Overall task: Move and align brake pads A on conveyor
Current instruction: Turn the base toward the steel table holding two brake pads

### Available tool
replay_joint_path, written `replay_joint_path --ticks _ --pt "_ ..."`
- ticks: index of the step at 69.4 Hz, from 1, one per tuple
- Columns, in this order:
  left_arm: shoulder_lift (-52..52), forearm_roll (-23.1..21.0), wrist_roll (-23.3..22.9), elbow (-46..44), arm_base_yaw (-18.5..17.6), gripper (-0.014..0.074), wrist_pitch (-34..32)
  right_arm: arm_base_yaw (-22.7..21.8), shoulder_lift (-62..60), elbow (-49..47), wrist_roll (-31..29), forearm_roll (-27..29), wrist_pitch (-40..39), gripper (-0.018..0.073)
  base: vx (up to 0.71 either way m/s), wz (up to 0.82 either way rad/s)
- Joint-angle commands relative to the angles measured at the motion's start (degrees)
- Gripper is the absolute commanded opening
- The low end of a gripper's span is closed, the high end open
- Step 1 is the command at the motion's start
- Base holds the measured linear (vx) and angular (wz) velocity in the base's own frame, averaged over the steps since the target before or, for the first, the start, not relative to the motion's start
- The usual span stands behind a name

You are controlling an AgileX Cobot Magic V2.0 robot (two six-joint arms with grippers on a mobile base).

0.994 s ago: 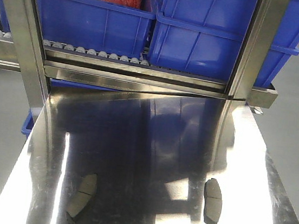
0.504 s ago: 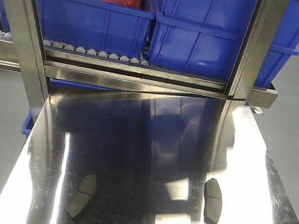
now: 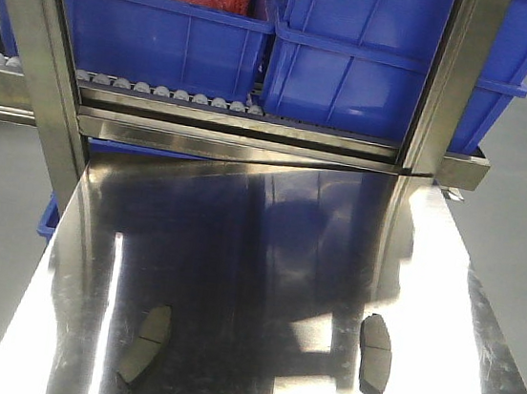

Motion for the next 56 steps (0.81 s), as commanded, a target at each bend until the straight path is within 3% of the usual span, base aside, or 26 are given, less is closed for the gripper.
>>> replay_joint_path --ticks 1,15,21,39,46,56 --pt "1.2 -0.3 0.0 -1.0 0.2 0.0565 -4.3 -0.2 0.5 -1.2 -0.4 -0.1 -3.4 0.0592 0.00 0.00" --pt "5.1 -1.2 -1.2 -1.0 0.2 0.0565 -3.8 -0.2 0.5 -1.2 -0.4 0.0 -3.4 0.0592 0.00 0.00" --pt "9.9 -4.5 -3.3 -1.0 0.2 0.0565 -2.7 -0.2 0.5 -1.2 -0.4 -0.1 -3.4 0.0592 0.00 0.00" --pt "31.8 -15.5 -3.3 -1.2 -0.1 0.0565 0.0 -0.2 0.5 -1.2 -0.4 0.0 -3.4 0.0592 0.00 0.00" --pt "38.3 -15.0 -3.8 -1.2 -1.7 0.0565 -0.5 -0.2 0.5 -1.2 -0.4 -0.1 -3.4 0.0592 0.00 0.00" --pt "47.6 -9.9 -6.2 -2.2 -4.4 0.0565 -1.9 -0.2 0.5 -1.2 -0.4 0.0 -3.4 0.0592 0.00 0.00"
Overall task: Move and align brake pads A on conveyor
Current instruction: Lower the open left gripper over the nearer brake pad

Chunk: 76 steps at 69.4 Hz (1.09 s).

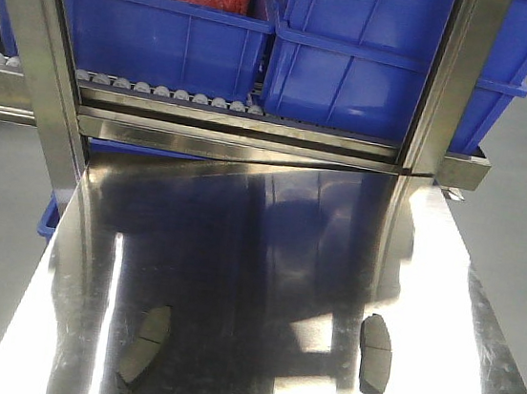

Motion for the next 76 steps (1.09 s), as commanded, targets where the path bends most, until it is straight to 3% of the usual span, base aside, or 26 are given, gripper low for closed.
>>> replay_joint_path --ticks 1,17,33,56,76 --pt "5.3 2.0 -2.2 -2.6 -1.8 0.0565 -3.2 -0.2 0.5 -1.2 -0.4 0.0 -3.4 0.0592 0.00 0.00" --pt "21.3 3.9 -4.1 -10.2 -7.4 0.0565 0.7 -0.2 0.5 -1.2 -0.4 0.0 -3.4 0.0592 0.00 0.00" --pt "33.5 7.2 -12.4 -19.5 -16.5 0.0565 6.4 -0.2 0.5 -1.2 -0.4 0.0 -3.4 0.0592 0.00 0.00" --pt "42.7 7.2 -22.6 -25.0 -28.1 0.0565 6.3 -0.2 0.5 -1.2 -0.4 0.0 -3.4 0.0592 0.00 0.00" --pt "47.5 8.9 -24.4 -25.2 -33.3 0.0565 5.1 -0.2 0.5 -1.2 -0.4 0.0 -3.5 0.0592 0.00 0.00"
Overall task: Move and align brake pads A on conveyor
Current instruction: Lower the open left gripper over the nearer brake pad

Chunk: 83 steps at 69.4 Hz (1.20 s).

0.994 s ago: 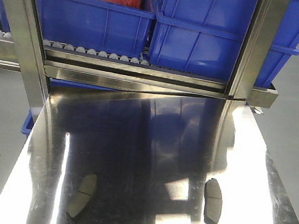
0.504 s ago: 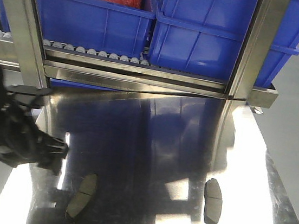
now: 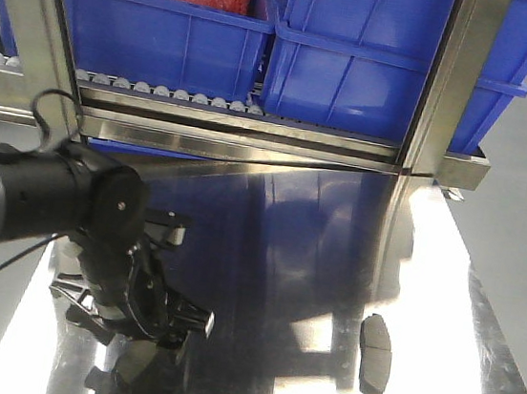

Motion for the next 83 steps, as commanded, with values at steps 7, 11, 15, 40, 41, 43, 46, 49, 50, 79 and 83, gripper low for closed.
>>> replay_joint_path --ticks 7,11,15,40,41,43,46,49,50,79,83 --pt "-0.3 0.7 -1.7 -1.7 -1.2 0.0565 -1.2 -0.2 0.5 -1.2 -0.4 0.0 -3.5 0.0592 0.00 0.00" --pt "0.0 0.7 -1.7 -1.7 -1.3 0.0565 -1.7 -0.2 0.5 -1.2 -0.4 0.0 -3.5 0.0592 0.00 0.00" --pt "0.2 1.0 -1.7 -1.7 -1.3 0.0565 -2.4 -0.2 0.5 -1.2 -0.4 0.0 -3.5 0.0592 0.00 0.00" --pt "4.0 1.6 -1.7 -6.1 -1.2 0.0565 -1.4 -0.2 0.5 -1.2 -0.4 0.0 -3.5 0.0592 0.00 0.00" --pt "4.2 1.7 -1.7 -6.5 -1.2 0.0565 -1.1 -0.2 0.5 -1.2 -0.4 0.0 -3.5 0.0592 0.00 0.00" --pt "4.7 1.7 -1.7 -7.3 -1.2 0.0565 -0.4 -0.2 0.5 -1.2 -0.4 0.0 -3.5 0.0592 0.00 0.00" --pt "5.5 1.7 -1.7 -8.4 -1.2 0.0565 0.7 -0.2 0.5 -1.2 -0.4 0.0 -3.5 0.0592 0.00 0.00" --pt "6.3 1.8 -1.7 -9.3 -1.2 0.0565 1.8 -0.2 0.5 -1.2 -0.4 0.0 -3.5 0.0592 0.00 0.00" --pt "6.4 1.8 -1.7 -9.6 -1.2 0.0565 2.1 -0.2 0.5 -1.2 -0.4 0.0 -3.5 0.0592 0.00 0.00" --pt "7.1 5.8 -4.3 -9.6 -1.0 0.0565 4.2 -0.2 0.5 -1.2 -0.4 0.0 -3.4 0.0592 0.00 0.00" --pt "7.1 5.2 -4.3 -9.6 -1.0 0.0565 3.2 -0.2 0.5 -1.2 -0.4 0.0 -3.4 0.0592 0.00 0.00"
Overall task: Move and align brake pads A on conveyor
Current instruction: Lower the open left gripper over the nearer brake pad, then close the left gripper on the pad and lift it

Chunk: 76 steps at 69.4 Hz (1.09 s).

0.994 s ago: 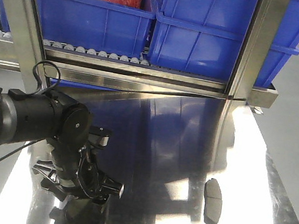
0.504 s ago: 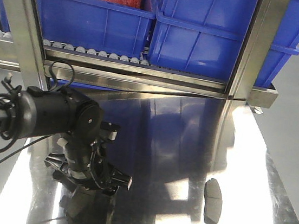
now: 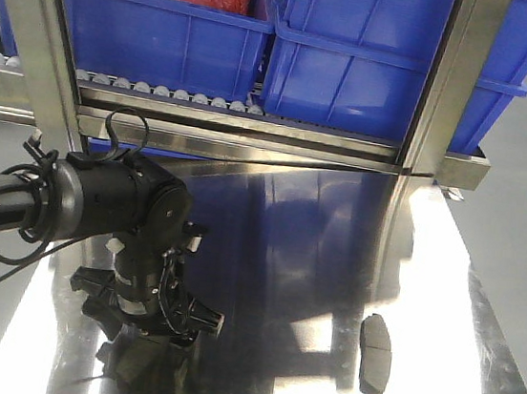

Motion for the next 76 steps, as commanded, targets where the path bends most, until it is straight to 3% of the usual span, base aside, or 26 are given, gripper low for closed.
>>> replay_joint_path --ticks 1,37,46,56,63,67,76 --pt "-2.6 -0.7 -0.7 -1.6 -0.1 0.0565 -1.6 -0.2 0.5 -1.2 -0.4 0.0 -3.4 0.0592 0.00 0.00" --pt "-1.8 -1.8 -0.6 -1.6 -0.1 0.0565 -3.3 -0.2 0.5 -1.2 -0.4 0.0 -3.4 0.0592 0.00 0.00" --pt "-1.8 -2.3 -0.6 -1.6 -0.2 0.0531 -3.1 -0.2 0.5 -1.2 -0.4 0.0 -3.4 0.0592 0.00 0.00" --pt "-1.8 -2.7 -0.6 -1.6 -0.2 0.0373 -2.8 -0.2 0.5 -1.2 -0.4 0.0 -3.4 0.0592 0.00 0.00" --pt "-1.8 -2.8 -0.6 -1.6 -0.2 0.0155 -1.6 -0.2 0.5 -1.2 -0.4 0.0 -3.4 0.0592 0.00 0.00" --pt "-1.8 -3.0 -0.5 -1.6 -0.2 -0.0011 -0.7 -0.2 0.5 -1.2 -0.4 0.0 -3.4 0.0592 0.00 0.00" --pt "-1.8 -3.0 1.2 -1.6 -0.2 -0.0008 0.6 -0.2 0.5 -1.2 -0.4 0.0 -3.4 0.0592 0.00 0.00"
